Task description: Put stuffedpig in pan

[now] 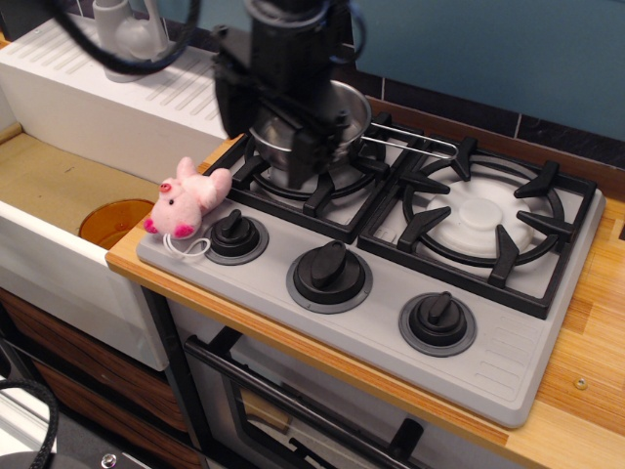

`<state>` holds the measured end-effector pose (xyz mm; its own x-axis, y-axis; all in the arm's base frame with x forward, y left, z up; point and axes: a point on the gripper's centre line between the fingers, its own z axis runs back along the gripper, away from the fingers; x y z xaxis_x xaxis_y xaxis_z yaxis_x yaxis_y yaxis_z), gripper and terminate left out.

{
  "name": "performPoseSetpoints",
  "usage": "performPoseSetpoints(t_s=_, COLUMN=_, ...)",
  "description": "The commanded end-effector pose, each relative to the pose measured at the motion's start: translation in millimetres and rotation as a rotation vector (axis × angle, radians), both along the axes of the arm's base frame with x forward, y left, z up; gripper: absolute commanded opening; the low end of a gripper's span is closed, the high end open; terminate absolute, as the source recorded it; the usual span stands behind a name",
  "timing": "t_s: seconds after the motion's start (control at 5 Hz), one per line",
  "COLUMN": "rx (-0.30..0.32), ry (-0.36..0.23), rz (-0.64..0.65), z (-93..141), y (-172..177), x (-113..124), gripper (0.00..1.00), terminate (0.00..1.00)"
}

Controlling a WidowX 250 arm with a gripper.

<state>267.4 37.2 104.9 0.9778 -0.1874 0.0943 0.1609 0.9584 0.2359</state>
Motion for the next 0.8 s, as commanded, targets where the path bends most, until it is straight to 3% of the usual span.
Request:
performPoseSetpoints(t_s=0.0, rx=0.029, ry=-0.099, rz=-0.021, z=3, y=37, x=-3, gripper=1.00, terminate=0.00)
performPoseSetpoints(t_s=0.4, rx=0.056, ry=-0.161, rz=-0.040, z=-9, y=62, x=-4, gripper=1.00, terminate=0.00)
performPoseSetpoints(t_s=0.6, rx=0.085, ry=-0.175, rz=-0.050, z=-4, y=75, x=-4, gripper=1.00, terminate=0.00)
